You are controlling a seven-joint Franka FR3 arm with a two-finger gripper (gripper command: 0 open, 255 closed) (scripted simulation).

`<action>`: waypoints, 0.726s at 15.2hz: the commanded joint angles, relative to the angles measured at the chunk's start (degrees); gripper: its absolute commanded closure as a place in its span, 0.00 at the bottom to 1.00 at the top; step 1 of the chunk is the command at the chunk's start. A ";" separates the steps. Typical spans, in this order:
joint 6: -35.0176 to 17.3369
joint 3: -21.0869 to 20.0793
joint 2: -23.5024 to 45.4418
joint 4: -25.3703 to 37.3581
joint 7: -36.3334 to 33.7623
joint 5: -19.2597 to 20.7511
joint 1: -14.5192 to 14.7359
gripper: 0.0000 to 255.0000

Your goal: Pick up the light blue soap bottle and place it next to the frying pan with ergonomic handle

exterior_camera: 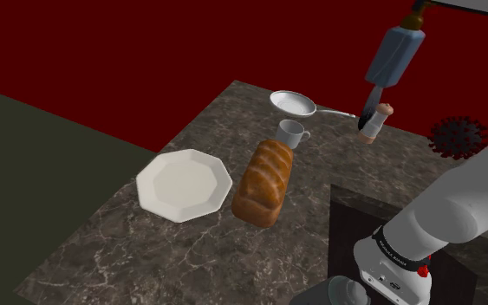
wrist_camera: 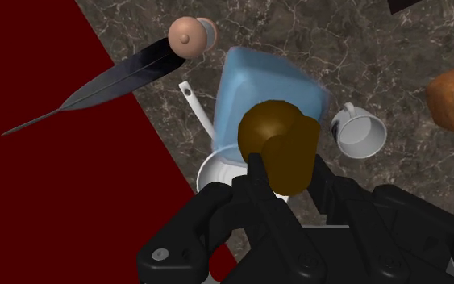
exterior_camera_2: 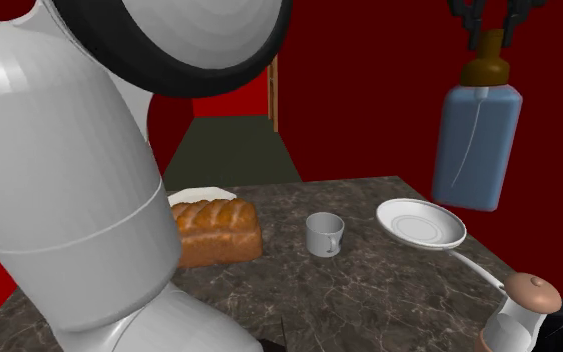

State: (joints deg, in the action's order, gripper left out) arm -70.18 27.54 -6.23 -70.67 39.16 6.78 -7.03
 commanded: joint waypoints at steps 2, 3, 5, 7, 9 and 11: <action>-3.01 -0.71 -2.42 -5.18 -1.04 1.05 0.28 1.00; -3.96 -0.92 -3.17 -6.83 -1.37 1.36 0.34 1.00; -5.81 -1.29 -4.55 -9.98 -1.97 1.90 0.41 1.00; -7.58 -1.60 -5.81 -12.94 -2.52 2.37 0.43 1.00; -9.31 -1.86 -6.95 -15.75 -3.02 2.79 0.42 1.00; -10.99 -2.06 -7.99 -18.43 -3.48 3.16 0.39 1.00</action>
State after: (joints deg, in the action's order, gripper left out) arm -80.23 25.51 -13.61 -87.64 35.80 9.71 -6.58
